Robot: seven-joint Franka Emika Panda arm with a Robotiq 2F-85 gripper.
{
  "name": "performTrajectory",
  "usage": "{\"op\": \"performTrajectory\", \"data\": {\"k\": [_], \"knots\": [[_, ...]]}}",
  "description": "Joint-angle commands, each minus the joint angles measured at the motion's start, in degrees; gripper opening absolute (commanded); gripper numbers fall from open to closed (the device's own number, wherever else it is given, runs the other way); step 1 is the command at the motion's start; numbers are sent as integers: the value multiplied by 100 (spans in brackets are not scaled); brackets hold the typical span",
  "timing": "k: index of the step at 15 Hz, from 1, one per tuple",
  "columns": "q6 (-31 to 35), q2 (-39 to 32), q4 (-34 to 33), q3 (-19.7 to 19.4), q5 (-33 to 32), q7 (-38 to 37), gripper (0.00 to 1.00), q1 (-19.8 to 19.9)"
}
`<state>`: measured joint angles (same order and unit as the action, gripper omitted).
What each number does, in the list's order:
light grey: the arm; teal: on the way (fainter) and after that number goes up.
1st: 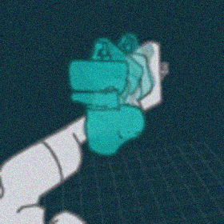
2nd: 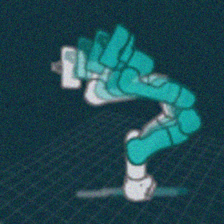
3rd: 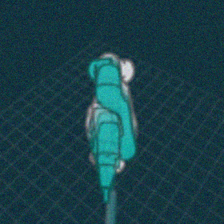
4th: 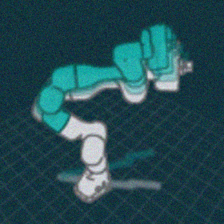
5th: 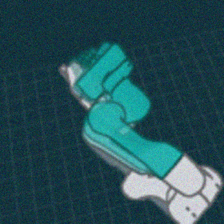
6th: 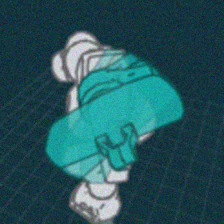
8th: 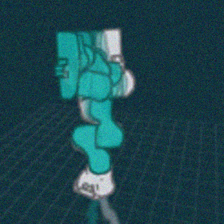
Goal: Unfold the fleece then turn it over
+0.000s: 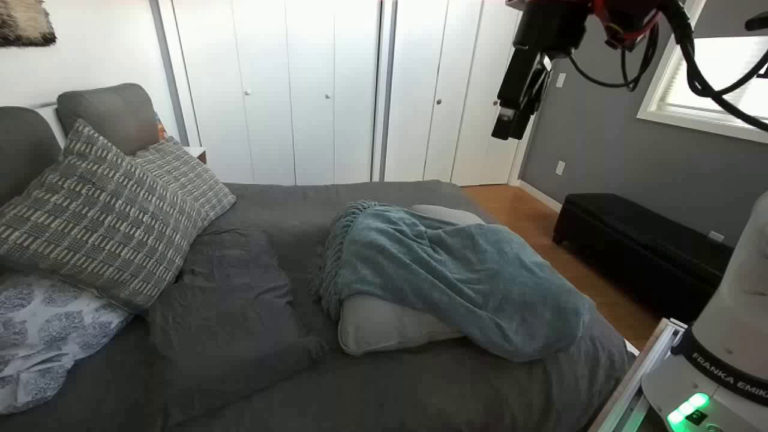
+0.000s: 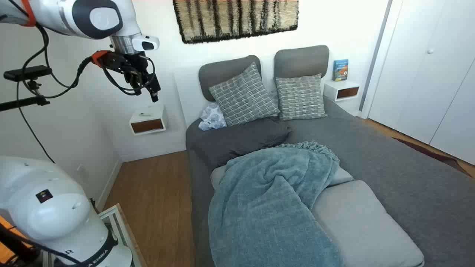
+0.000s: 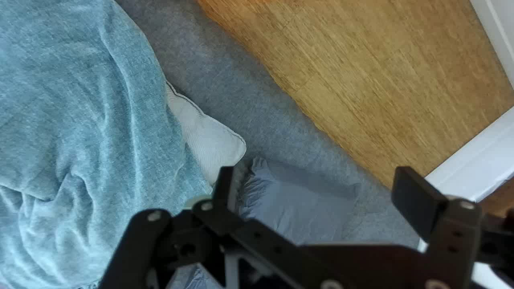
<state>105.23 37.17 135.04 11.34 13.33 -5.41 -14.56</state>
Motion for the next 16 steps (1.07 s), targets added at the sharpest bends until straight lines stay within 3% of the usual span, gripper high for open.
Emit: {"op": "performTrajectory", "data": {"k": [1, 14, 16], "knots": [[-25, 0, -21, 43, 27, 24, 100, 57], [-25, 1, -21, 43, 27, 24, 100, 57], [264, -408, -163, 140, -359, 26, 100, 259]]}}
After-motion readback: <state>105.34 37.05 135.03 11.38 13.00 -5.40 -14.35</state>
